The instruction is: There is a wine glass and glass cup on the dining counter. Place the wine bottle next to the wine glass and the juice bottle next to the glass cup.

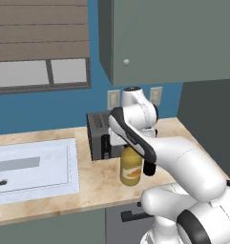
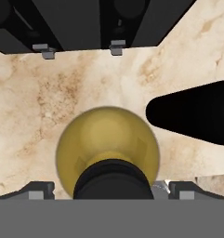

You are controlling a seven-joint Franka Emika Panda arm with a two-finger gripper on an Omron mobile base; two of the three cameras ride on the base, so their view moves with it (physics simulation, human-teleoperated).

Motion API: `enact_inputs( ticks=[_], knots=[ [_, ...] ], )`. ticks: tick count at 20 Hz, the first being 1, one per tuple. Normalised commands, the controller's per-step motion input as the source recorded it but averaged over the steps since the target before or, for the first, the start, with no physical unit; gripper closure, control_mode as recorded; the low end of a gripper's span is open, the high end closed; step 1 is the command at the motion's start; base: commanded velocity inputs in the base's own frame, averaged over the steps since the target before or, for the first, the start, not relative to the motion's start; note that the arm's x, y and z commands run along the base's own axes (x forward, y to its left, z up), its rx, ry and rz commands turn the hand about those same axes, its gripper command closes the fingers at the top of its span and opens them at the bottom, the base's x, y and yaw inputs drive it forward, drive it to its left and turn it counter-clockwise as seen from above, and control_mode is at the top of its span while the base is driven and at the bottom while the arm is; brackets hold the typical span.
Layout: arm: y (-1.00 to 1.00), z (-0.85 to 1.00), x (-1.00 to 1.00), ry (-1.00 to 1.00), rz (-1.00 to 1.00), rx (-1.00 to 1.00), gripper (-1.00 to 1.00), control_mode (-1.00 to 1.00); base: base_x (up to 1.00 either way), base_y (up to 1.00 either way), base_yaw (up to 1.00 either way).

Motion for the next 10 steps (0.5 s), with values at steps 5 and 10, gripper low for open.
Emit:
enact_inputs(
  ticks=[5, 10],
  knots=[
    [0.01, -0.2, -0.07, 0.0, 0.0, -0.07, 1.0, -1.0, 0.0, 0.0, 0.0],
    [0.0, -0.2, -0.05, 0.01, 0.0, -0.07, 1.0, -1.0, 0.0, 0.0, 0.0]
  ],
)
